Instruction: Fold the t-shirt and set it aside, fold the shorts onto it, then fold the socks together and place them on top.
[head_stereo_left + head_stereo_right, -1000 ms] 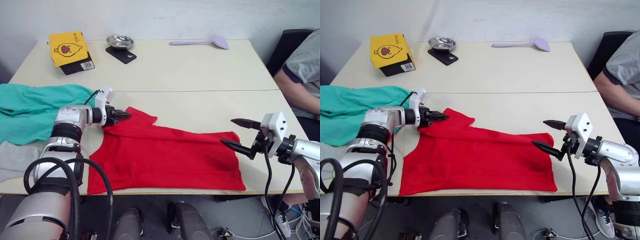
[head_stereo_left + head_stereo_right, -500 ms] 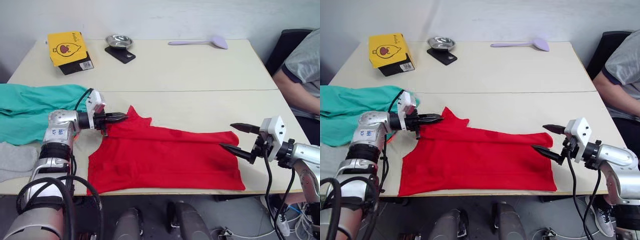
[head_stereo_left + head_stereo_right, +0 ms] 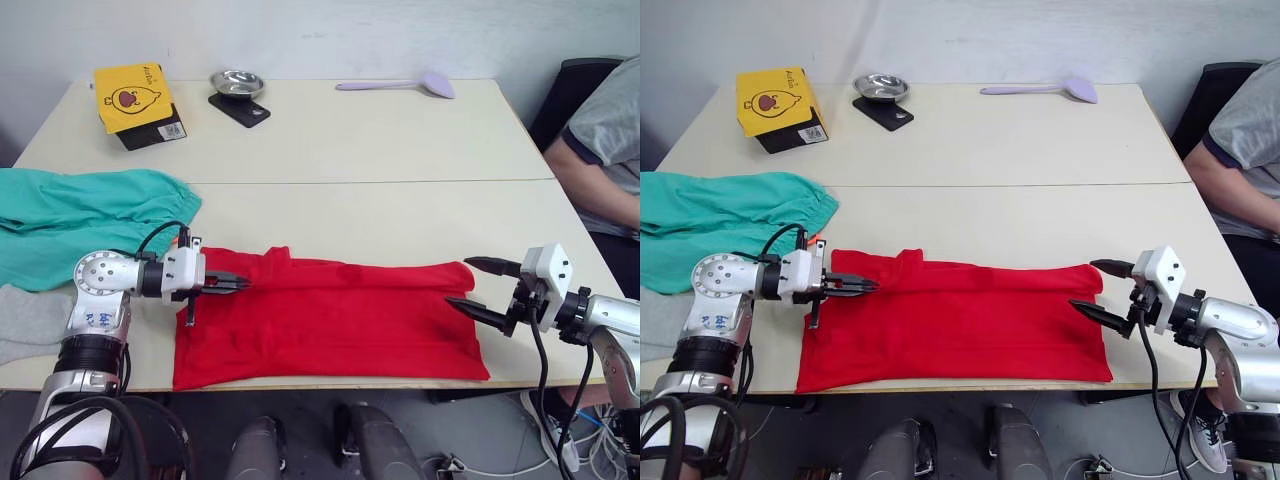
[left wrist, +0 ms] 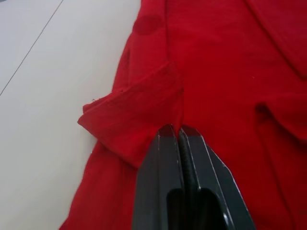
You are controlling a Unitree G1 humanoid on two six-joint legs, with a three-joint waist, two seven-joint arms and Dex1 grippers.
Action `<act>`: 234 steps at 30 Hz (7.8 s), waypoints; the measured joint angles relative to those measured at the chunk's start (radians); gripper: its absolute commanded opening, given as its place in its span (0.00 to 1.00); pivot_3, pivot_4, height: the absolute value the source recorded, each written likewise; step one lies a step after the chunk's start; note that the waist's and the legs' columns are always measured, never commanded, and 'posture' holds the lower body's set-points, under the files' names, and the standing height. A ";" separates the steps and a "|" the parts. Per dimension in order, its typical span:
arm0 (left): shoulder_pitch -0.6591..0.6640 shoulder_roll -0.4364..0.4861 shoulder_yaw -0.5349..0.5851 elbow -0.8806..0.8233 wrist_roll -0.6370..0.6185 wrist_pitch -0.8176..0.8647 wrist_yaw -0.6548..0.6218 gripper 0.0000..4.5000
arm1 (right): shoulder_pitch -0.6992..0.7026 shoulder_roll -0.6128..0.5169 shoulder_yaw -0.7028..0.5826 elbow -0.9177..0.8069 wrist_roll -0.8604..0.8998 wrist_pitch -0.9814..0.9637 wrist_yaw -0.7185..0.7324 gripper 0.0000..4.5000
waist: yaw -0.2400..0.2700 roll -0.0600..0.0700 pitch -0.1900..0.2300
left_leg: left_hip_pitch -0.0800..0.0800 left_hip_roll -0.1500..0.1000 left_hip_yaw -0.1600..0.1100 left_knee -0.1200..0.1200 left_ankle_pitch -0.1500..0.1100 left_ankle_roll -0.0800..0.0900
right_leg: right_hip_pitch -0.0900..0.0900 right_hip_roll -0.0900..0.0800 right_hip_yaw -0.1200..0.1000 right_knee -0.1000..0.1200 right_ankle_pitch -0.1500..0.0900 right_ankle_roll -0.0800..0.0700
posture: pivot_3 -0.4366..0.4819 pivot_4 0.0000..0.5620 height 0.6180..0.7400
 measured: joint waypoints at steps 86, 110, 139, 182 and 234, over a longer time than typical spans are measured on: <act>0.162 0.192 -0.167 -0.659 -0.142 0.690 0.199 0.03 | -0.154 -0.043 0.150 0.003 -0.047 0.045 0.073 1.00 | 0.000 0.004 0.002 | 0.000 -0.001 -0.002 -0.001 -0.001 -0.001 | 0.000 0.000 0.001 -0.002 -0.002 -0.001 | 0.48 0.27 1.00; 0.279 0.220 0.054 -0.719 -0.423 0.878 0.110 0.93 | -0.516 -0.081 0.313 0.396 -0.162 0.299 0.154 1.00 | -0.006 0.004 0.003 | -0.001 0.000 -0.002 -0.001 -0.001 -0.001 | -0.001 0.000 0.001 -0.002 -0.002 -0.002 | 0.48 0.27 1.00; 0.290 0.040 0.089 -0.731 -0.408 0.756 0.200 1.00 | -0.540 -0.027 0.310 0.422 -0.210 0.173 0.222 0.01 | -0.003 0.005 0.003 | -0.001 0.000 -0.001 -0.001 0.000 -0.003 | 0.000 0.000 0.001 -0.002 -0.002 -0.001 | 0.48 0.27 1.00; 0.331 0.088 0.071 -0.682 -0.365 0.733 0.156 1.00 | -0.047 -0.053 0.156 0.390 -0.074 -0.705 0.210 0.67 | -0.005 0.005 0.003 | 0.001 0.000 -0.002 -0.002 0.000 -0.003 | 0.002 0.000 0.001 -0.003 -0.001 0.001 | 0.48 0.27 1.00; 0.322 0.040 0.109 -0.315 -0.096 0.491 0.488 0.00 | -0.262 0.158 0.158 0.466 -0.167 -0.478 -0.140 0.00 | -0.008 0.006 0.002 | 0.001 0.001 -0.001 -0.004 -0.002 0.000 | 0.001 -0.001 0.000 -0.003 0.000 -0.001 | 0.48 0.27 1.00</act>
